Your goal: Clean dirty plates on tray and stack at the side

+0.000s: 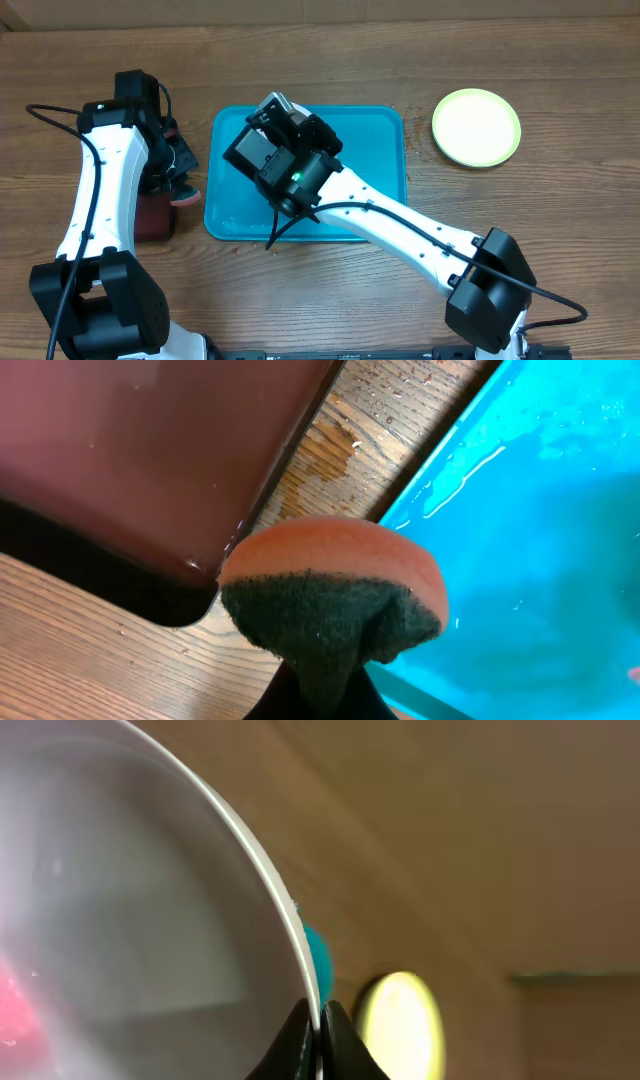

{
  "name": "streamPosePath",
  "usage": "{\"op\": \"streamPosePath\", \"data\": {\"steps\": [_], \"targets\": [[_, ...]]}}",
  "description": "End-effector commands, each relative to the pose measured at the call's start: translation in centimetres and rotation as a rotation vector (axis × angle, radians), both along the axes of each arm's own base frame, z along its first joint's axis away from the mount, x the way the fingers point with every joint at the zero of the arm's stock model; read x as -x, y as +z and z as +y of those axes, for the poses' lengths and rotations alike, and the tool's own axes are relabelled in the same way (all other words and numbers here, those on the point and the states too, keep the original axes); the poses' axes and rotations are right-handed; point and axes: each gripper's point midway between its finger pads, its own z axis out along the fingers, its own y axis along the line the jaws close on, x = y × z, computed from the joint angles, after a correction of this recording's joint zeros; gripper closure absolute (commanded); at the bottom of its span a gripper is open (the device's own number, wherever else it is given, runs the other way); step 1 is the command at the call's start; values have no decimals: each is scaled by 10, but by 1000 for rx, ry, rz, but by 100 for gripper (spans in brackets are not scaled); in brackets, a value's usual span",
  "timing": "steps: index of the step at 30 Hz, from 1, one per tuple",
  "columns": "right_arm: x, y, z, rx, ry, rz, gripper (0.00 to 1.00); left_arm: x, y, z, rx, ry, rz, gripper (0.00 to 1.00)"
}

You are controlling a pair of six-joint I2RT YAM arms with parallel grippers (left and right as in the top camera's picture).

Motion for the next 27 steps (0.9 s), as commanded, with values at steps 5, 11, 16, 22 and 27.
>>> {"op": "streamPosePath", "data": {"steps": [5,11,16,22,27], "targets": [[1,42,-13,109,-20,-127,96,2,4,0,5,-11,-11,96],[2,42,-10,107,-13,-130,96,3,4,0,6,-10,-8,96],[3,43,-8,117,-6,-130,96,4,3,0,6,-10,-4,96],[5,25,6,-21,26,-56,96,4,3,0,6,-10,-4,96],[-2,-4,12,-146,82,107,96,4,3,-2,19,-11,-6,96]]}}
